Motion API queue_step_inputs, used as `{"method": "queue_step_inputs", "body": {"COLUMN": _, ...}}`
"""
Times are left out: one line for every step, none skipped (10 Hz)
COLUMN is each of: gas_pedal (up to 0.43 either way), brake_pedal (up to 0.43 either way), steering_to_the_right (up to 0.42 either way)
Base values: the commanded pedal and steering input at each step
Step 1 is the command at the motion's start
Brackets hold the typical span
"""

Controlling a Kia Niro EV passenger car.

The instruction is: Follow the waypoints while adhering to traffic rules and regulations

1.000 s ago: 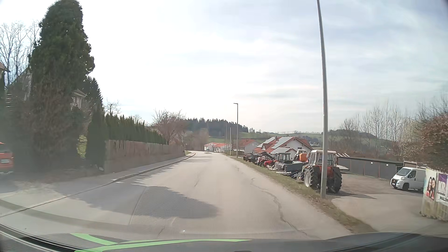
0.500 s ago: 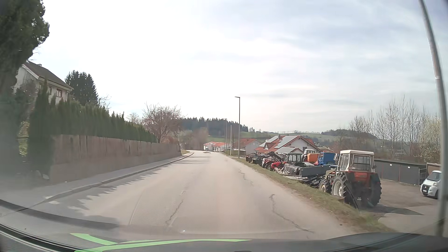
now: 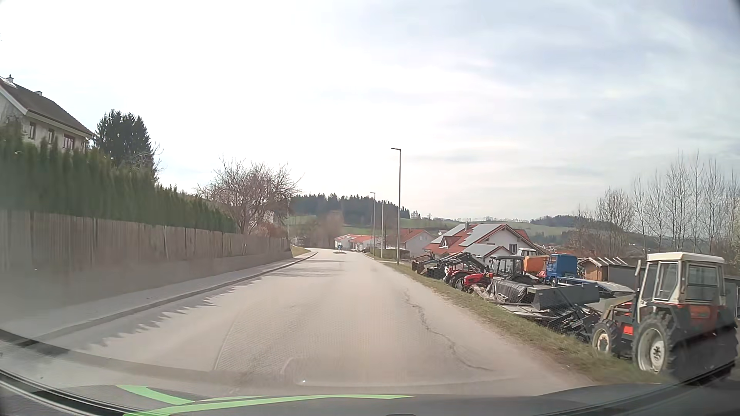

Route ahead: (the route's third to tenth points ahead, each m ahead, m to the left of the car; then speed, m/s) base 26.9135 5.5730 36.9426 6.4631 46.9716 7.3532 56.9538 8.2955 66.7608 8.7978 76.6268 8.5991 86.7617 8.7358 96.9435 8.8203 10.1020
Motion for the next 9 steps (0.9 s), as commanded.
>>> {"method": "queue_step_inputs", "body": {"gas_pedal": 0.000, "brake_pedal": 0.000, "steering_to_the_right": -0.003}}
{"method": "queue_step_inputs", "body": {"gas_pedal": 0.000, "brake_pedal": 0.000, "steering_to_the_right": -0.003}}
{"method": "queue_step_inputs", "body": {"gas_pedal": 0.000, "brake_pedal": 0.000, "steering_to_the_right": -0.004}}
{"method": "queue_step_inputs", "body": {"gas_pedal": 0.000, "brake_pedal": 0.000, "steering_to_the_right": -0.005}}
{"method": "queue_step_inputs", "body": {"gas_pedal": 0.000, "brake_pedal": 0.000, "steering_to_the_right": -0.005}}
{"method": "queue_step_inputs", "body": {"gas_pedal": 0.000, "brake_pedal": 0.000, "steering_to_the_right": -0.006}}
{"method": "queue_step_inputs", "body": {"gas_pedal": 0.000, "brake_pedal": 0.000, "steering_to_the_right": -0.007}}
{"method": "queue_step_inputs", "body": {"gas_pedal": 0.000, "brake_pedal": 0.000, "steering_to_the_right": -0.009}}
{"method": "queue_step_inputs", "body": {"gas_pedal": 0.000, "brake_pedal": 0.000, "steering_to_the_right": -0.011}}
